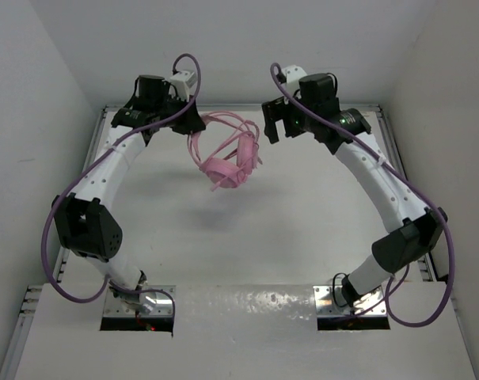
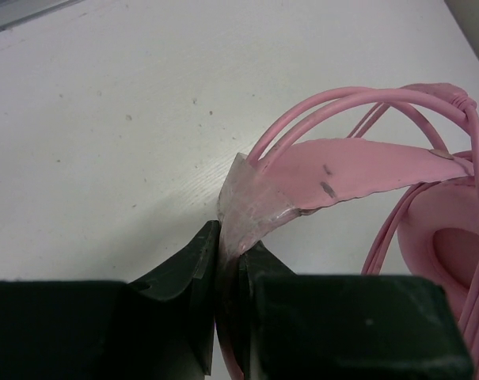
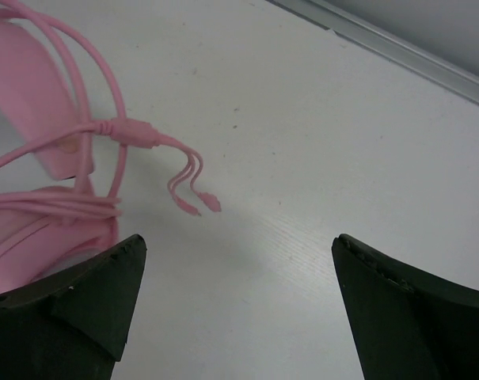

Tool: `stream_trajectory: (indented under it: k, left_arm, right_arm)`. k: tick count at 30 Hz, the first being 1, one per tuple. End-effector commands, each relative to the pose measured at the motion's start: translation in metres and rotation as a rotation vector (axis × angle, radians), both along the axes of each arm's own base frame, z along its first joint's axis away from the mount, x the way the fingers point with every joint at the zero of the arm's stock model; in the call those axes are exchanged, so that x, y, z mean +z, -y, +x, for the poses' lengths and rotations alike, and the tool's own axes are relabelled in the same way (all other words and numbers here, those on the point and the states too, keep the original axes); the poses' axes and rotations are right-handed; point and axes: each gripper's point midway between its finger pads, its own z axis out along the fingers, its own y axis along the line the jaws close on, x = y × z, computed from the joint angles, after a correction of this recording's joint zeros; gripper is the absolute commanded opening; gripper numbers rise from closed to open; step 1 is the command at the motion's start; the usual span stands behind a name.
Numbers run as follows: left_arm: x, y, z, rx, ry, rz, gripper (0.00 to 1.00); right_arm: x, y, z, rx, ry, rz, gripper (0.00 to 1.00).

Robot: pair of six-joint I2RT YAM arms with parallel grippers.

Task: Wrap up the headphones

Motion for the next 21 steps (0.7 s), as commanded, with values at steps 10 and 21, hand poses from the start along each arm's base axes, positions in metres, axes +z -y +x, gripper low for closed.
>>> stream_trajectory:
  k: [10, 21]
  left_arm:
    - [0.03, -0.015, 0.031, 0.204, 0.09, -0.018, 0.0]
    - [0.038, -0.021, 0.031, 0.222, 0.115, 0.003, 0.0]
  right_arm:
    - [0.061, -0.077, -0.03, -0.049, -0.005, 0.219, 0.87]
    - [-0.008, -0.083, -0.01, -0.107, -0.085, -0.049, 0.86]
